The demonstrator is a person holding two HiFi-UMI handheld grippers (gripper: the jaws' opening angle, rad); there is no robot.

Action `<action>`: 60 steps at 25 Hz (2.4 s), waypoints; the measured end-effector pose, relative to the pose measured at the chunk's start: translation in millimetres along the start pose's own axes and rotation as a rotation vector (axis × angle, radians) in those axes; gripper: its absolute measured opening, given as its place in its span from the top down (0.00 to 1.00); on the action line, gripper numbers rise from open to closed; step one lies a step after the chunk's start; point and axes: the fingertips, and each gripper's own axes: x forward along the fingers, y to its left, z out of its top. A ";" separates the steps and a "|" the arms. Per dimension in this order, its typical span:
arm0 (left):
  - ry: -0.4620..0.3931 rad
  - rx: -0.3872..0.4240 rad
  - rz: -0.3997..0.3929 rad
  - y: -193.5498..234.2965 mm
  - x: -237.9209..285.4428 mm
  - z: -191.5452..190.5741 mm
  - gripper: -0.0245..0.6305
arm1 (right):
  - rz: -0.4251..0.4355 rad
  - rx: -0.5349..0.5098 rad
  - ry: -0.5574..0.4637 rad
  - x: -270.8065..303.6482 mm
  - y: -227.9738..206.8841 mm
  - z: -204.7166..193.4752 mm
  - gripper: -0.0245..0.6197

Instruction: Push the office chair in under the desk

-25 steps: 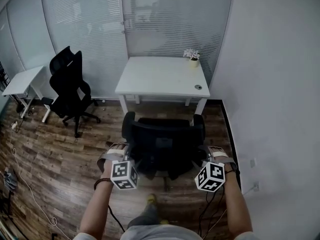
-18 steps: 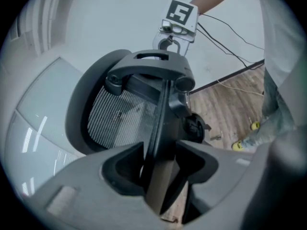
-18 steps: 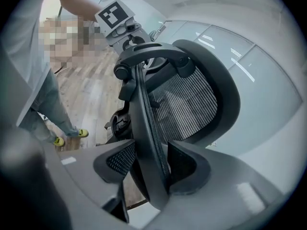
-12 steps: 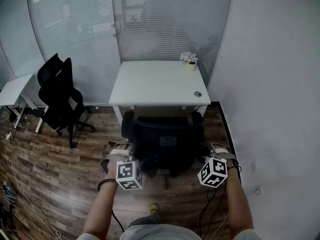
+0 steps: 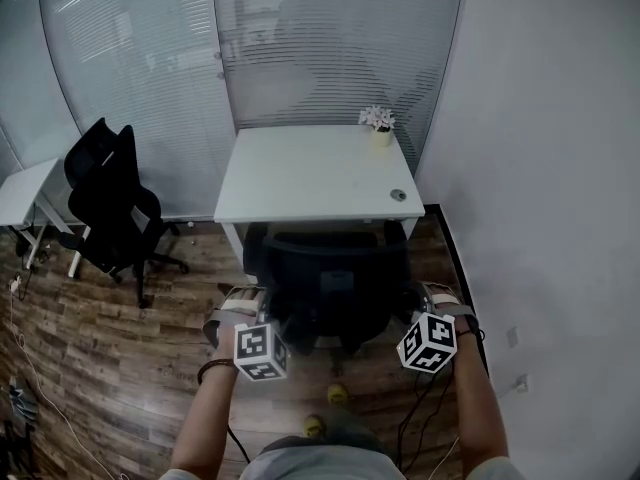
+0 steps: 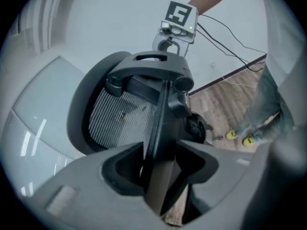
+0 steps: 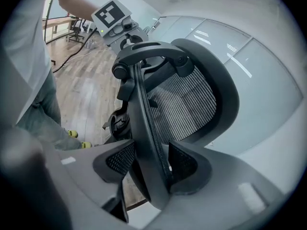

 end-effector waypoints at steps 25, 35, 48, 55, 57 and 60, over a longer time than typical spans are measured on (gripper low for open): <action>-0.095 -0.067 0.016 0.5 -10.7 11.3 0.61 | -0.095 0.036 -0.066 -18.9 -0.1 -1.2 0.63; -0.225 -0.327 0.131 17.2 -49.4 8.7 0.68 | -0.224 0.335 -0.212 -57.5 -7.7 11.1 0.64; -0.372 -0.670 0.280 27.0 -92.6 7.5 0.86 | -0.389 0.674 -0.361 -101.2 -8.2 31.5 0.81; -0.401 -0.725 0.330 27.8 -111.0 12.6 0.94 | -0.461 0.774 -0.382 -118.9 -5.9 33.9 0.96; -0.412 -0.746 0.348 30.5 -115.6 13.7 0.96 | -0.467 0.808 -0.400 -122.3 -5.1 32.7 0.96; -0.423 -0.771 0.362 30.9 -121.9 13.9 0.96 | -0.473 0.868 -0.424 -128.0 -2.6 30.3 0.96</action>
